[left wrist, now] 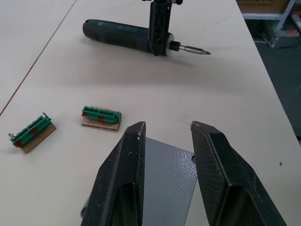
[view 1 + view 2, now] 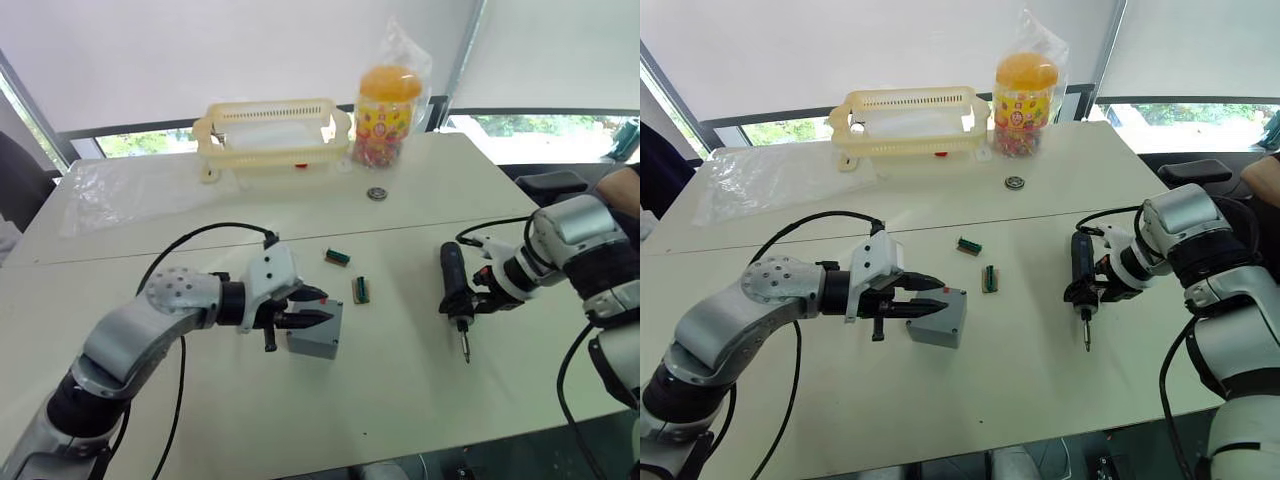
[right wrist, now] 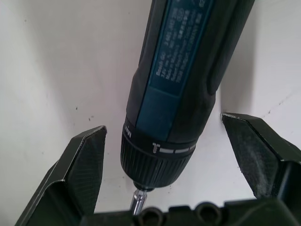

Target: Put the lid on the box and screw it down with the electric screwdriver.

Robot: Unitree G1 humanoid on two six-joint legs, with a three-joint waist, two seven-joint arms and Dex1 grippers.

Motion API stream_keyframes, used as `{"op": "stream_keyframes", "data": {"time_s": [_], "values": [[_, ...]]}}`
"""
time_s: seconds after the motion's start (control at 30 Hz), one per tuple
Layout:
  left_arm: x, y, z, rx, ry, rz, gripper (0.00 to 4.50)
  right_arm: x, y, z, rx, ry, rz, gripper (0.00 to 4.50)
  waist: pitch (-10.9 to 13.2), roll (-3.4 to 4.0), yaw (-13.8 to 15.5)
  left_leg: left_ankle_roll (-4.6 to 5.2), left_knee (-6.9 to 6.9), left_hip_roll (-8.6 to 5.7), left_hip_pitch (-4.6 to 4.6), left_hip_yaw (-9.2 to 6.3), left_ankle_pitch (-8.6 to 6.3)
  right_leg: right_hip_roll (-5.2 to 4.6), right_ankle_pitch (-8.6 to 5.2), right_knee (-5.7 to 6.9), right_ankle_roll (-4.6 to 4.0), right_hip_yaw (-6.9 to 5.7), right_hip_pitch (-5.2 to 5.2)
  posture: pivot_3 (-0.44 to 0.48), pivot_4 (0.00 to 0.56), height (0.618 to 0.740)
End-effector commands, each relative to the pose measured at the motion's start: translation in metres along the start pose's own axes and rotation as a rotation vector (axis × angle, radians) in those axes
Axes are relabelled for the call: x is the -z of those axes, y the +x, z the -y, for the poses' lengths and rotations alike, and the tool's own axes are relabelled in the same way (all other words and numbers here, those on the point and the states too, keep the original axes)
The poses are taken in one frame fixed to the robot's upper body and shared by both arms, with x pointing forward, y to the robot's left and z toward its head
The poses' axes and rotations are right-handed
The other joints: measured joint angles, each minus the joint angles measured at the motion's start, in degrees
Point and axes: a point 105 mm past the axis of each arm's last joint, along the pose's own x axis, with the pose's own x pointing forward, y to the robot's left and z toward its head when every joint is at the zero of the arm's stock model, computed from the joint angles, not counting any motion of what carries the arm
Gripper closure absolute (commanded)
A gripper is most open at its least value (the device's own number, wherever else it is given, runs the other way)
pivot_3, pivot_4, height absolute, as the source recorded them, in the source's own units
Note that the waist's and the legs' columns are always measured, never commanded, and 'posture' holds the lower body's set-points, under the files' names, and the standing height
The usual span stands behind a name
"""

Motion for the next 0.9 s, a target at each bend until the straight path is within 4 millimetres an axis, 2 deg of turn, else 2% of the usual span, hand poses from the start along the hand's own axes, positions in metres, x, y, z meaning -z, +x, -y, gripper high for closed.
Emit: {"op": "stream_keyframes", "data": {"time_s": [0.03, 0.1, 0.13, 0.2, 0.23, 0.33, 0.4, 0.5, 0.53, 0.57, 0.6, 0.63, 0.7, 0.8, 0.9], "values": [[-0.009, -0.003, 0.001, -0.010, 0.032, 0.023, 3.00, 0.009, 0.014, 0.002, 0.049, -0.056, -0.042, 1.61, -0.04, -0.07, 0.07, 0.00, 0.00, 0.00, 0.02, 0.00, 0.00, 0.00, 0.00, 0.00, 0.00, 0.00, 0.02, 0.000, 0.150, 0.740], [-0.008, -0.003, 0.000, -0.014, 0.031, 0.023, 3.00, 0.015, 0.017, 0.002, 0.052, -0.064, -0.064, 2.51, -0.10, -0.17, 0.07, 0.00, 0.00, 0.00, 0.07, -0.01, 0.00, 0.00, 0.00, 0.00, 0.00, 0.00, 0.07, 0.000, 0.150, 0.740], [-0.008, -0.003, 0.000, -0.016, 0.031, 0.023, 3.00, 0.019, 0.018, 0.003, 0.055, -0.070, -0.075, 2.72, -0.11, -0.18, 0.08, 0.00, -0.01, 0.00, 0.11, -0.02, 0.00, 0.00, 0.00, 0.00, 0.00, -0.01, 0.10, 0.000, 0.150, 0.740], [-0.008, -0.004, -0.002, -0.022, 0.029, 0.022, 3.00, 0.024, 0.020, 0.005, 0.047, -0.061, -0.081, 2.73, -0.16, -0.26, 0.12, 0.00, -0.02, 0.00, 0.13, -0.05, 0.00, 0.01, 0.00, 0.00, 0.00, -0.03, 0.13, 0.000, 0.150, 0.740], [-0.007, -0.005, -0.003, -0.026, 0.027, 0.021, 3.00, 0.020, 0.019, 0.006, 0.028, -0.031, -0.055, 2.73, -0.19, -0.31, 0.21, 0.00, -0.02, 0.00, 0.13, -0.08, 0.00, 0.01, -0.01, 0.00, 0.00, -0.05, 0.14, 0.000, 0.150, 0.740], [-0.007, -0.011, -0.010, -0.042, 0.016, 0.023, 3.00, -0.005, 0.005, 0.004, -0.030, 0.067, 0.093, 2.73, -0.23, -0.39, 0.16, 0.00, -0.01, 0.00, 0.17, -0.11, 0.00, 0.00, -0.01, -0.02, -0.01, -0.10, 0.23, 0.000, 0.150, 0.740], [-0.007, -0.016, -0.017, -0.052, 0.004, 0.028, 3.00, -0.031, -0.015, 0.000, -0.069, 0.069, 0.269, 2.73, -0.23, -0.40, -0.10, 0.00, -0.01, 0.00, 0.23, -0.08, 0.00, 0.00, -0.01, -0.02, -0.01, -0.09, 0.29, 0.000, 0.150, 0.740], [-0.008, -0.025, -0.026, -0.046, -0.036, 0.049, 3.00, -0.074, -0.059, -0.018, -0.176, -0.001, 0.675, 2.73, -0.06, -0.11, -0.70, 0.00, -0.04, -0.01, 0.22, 0.07, 0.00, 0.01, 0.00, 0.02, 0.00, 0.04, 0.16, 0.000, 0.150, 0.740], [-0.008, -0.026, -0.028, -0.038, -0.056, 0.058, 3.00, -0.087, -0.082, -0.026, -0.196, -0.051, 0.875, 2.73, -0.02, -0.04, -0.83, 0.00, -0.09, -0.01, 0.18, 0.04, 0.00, 0.02, 0.00, 0.05, 0.01, 0.03, 0.10, 0.000, 0.150, 0.740], [-0.006, -0.025, -0.032, -0.032, -0.091, 0.069, 3.00, -0.092, -0.112, -0.040, -0.280, -0.073, 1.078, 2.73, 0.00, 0.00, -0.84, 0.00, -0.10, 0.00, 0.13, 0.03, 0.00, 0.03, 0.00, 0.08, 0.01, 0.03, 0.02, 0.000, 0.150, 0.740], [-0.003, -0.025, -0.035, -0.029, -0.116, 0.076, 3.00, -0.091, -0.132, -0.048, -0.333, -0.078, 1.214, 2.73, 0.01, 0.10, -0.81, 0.00, -0.15, 0.00, 0.06, -0.06, 0.00, 0.04, 0.00, 0.09, 0.01, -0.01, -0.04, 0.000, 0.150, 0.740], [0.001, -0.026, -0.037, -0.029, -0.133, 0.074, 3.00, -0.087, -0.142, -0.057, -0.376, -0.084, 1.290, 2.73, 0.01, 0.26, -0.80, 0.00, -0.17, 0.01, -0.10, -0.14, 0.00, 0.04, 0.00, 0.09, 0.02, -0.07, -0.16, 0.000, 0.150, 0.740], [0.009, -0.023, -0.036, -0.003, -0.151, 0.052, 3.00, -0.073, -0.153, -0.083, -0.429, -0.189, 1.395, 2.73, 0.00, 0.36, -0.64, -0.01, -0.19, 0.01, -0.35, -0.20, 0.01, 0.03, 0.00, 0.10, 0.02, -0.12, -0.39, 0.000, 0.150, 0.740], [0.014, -0.016, -0.030, 0.047, -0.170, 0.032, 3.00, -0.036, -0.144, -0.140, -0.528, -0.424, 1.456, 2.73, -0.02, 0.32, 0.17, -0.02, -0.25, 0.05, -0.43, -0.38, 0.01, 0.01, 0.00, 0.05, 0.02, -0.32, -0.39, 0.000, 0.150, 0.740], [0.027, -0.011, -0.021, 0.090, -0.136, -0.034, 3.00, -0.008, -0.125, -0.172, -0.621, -0.463, 1.475, 2.73, 0.00, 0.34, 0.08, -0.01, -0.22, 0.04, -0.43, -0.32, 0.00, -0.02, -0.01, -0.02, 0.02, -0.29, -0.34, 0.000, 0.150, 0.740]]}}
